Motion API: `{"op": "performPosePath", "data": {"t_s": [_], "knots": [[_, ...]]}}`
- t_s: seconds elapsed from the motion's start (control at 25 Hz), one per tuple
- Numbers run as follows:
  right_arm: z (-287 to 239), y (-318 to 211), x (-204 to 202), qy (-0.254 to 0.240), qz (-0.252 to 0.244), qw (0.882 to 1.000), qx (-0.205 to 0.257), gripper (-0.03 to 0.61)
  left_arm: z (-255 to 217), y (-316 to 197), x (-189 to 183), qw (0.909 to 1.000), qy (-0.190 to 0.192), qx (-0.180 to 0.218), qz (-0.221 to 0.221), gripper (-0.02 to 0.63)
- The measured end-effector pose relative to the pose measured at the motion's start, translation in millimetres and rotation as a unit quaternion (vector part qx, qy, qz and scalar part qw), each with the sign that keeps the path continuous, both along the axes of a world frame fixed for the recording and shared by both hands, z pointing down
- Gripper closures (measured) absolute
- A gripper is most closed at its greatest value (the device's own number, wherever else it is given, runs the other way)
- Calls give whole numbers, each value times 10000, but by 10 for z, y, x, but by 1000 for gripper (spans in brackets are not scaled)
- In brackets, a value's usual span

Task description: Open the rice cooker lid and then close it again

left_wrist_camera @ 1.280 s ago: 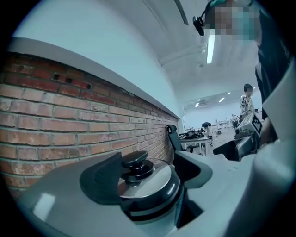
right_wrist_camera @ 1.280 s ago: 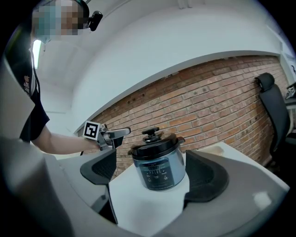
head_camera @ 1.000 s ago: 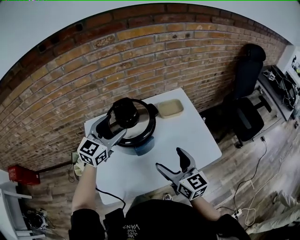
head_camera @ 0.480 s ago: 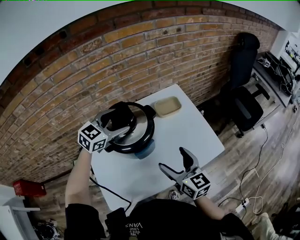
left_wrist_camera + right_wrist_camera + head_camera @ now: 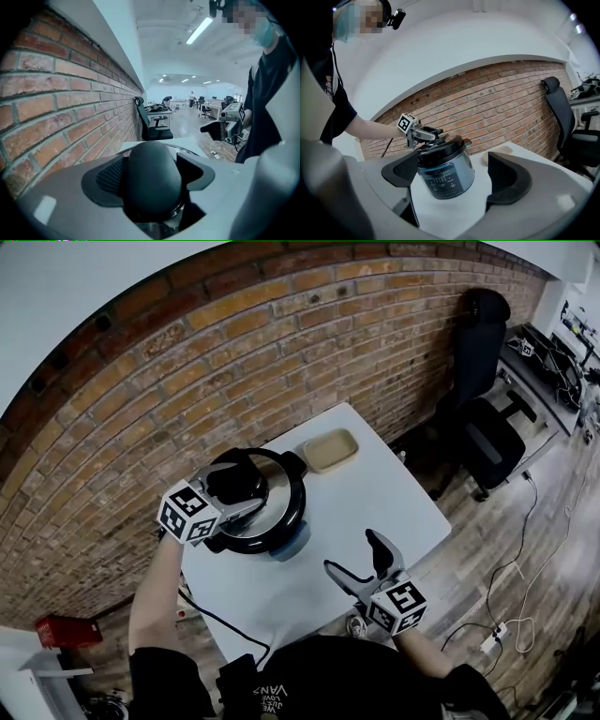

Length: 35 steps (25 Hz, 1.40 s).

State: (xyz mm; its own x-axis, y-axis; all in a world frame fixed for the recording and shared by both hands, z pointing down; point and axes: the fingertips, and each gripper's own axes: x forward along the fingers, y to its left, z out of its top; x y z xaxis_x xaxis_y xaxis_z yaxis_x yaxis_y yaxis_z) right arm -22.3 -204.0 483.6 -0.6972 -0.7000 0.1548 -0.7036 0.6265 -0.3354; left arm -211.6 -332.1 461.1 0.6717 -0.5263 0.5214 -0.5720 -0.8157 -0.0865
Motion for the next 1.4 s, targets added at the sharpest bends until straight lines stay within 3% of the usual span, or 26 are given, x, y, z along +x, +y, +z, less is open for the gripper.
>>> {"op": "performPosePath", "data": {"t_s": [0.16,0.24,0.88,1.4], "knots": [[27,-6,-35,-32,-9,10000,-25,120,28,7,5,9996,-122,-234,57,271],[32,-6,-48,-72,0,10000,-45,120,29,7,-1,9994,-159,-313,6,322],[12,16,46,-171,138,9998,-34,123,31,-37,-43,9933,-236,-444,-1042,334],[36,55,162,-143,163,9997,-59,124,9,-27,-46,9935,-289,-502,-977,334]]}}
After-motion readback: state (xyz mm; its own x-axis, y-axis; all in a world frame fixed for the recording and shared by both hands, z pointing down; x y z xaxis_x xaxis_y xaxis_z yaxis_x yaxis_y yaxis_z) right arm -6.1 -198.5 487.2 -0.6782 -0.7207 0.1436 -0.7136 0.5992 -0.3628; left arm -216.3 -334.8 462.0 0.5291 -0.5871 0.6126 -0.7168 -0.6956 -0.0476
